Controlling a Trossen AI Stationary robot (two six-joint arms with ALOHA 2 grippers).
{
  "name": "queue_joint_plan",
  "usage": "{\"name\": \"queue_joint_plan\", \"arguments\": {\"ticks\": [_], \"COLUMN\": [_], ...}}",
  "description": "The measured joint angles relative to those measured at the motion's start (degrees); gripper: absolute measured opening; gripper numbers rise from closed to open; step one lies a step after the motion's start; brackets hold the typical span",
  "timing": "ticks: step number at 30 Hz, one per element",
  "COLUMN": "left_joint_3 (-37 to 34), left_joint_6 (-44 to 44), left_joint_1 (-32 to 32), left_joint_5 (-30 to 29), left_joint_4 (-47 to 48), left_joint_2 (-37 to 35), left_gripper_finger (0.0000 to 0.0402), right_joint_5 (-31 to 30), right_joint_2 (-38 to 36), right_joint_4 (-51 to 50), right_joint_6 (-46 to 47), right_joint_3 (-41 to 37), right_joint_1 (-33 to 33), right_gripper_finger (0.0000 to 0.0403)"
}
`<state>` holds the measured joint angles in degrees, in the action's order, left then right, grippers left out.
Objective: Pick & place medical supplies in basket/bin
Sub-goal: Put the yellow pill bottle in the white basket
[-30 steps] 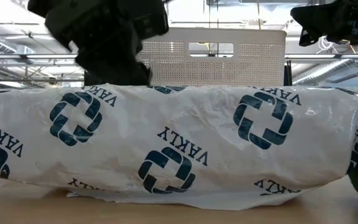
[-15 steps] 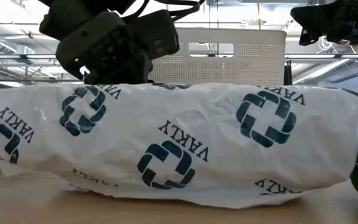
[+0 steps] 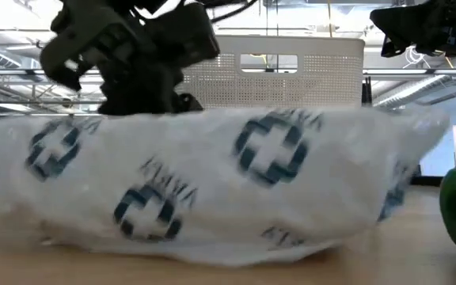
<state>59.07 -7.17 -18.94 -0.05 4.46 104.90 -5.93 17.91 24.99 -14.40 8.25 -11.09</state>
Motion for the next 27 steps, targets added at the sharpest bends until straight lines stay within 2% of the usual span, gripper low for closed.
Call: {"name": "queue_joint_plan", "arguments": {"ticks": [5,14,20,27], "left_joint_3": [0.09,0.15,0.19,0.22], "left_joint_6": [2.50,4.18,11.71,19.89], "left_joint_1": [0.27,0.17,-0.35,0.47], "left_joint_5": [-0.19,0.07,1.65,1.99], "left_joint_4": [-0.37,-0.69,-1.73,-1.58], "left_joint_2": [-4.56,-11.61,-18.13,-29.18], "left_gripper_finger": [0.0169,0.0151,0.0163,0.0155], "right_joint_5": [0.00,0.00,0.00,-0.01], "right_joint_2": [0.00,0.02,0.07,0.07], "right_joint_4": [0.01,-0.02,-0.02,-0.02], "right_joint_6": [-0.04,0.11,0.16,0.16], "right_joint_3": [0.00,0.00,0.00,0.00], "right_joint_1": [0.00,0.00,0.00,0.00], "right_gripper_finger": [0.0000,0.0000,0.0000,0.0000]}}
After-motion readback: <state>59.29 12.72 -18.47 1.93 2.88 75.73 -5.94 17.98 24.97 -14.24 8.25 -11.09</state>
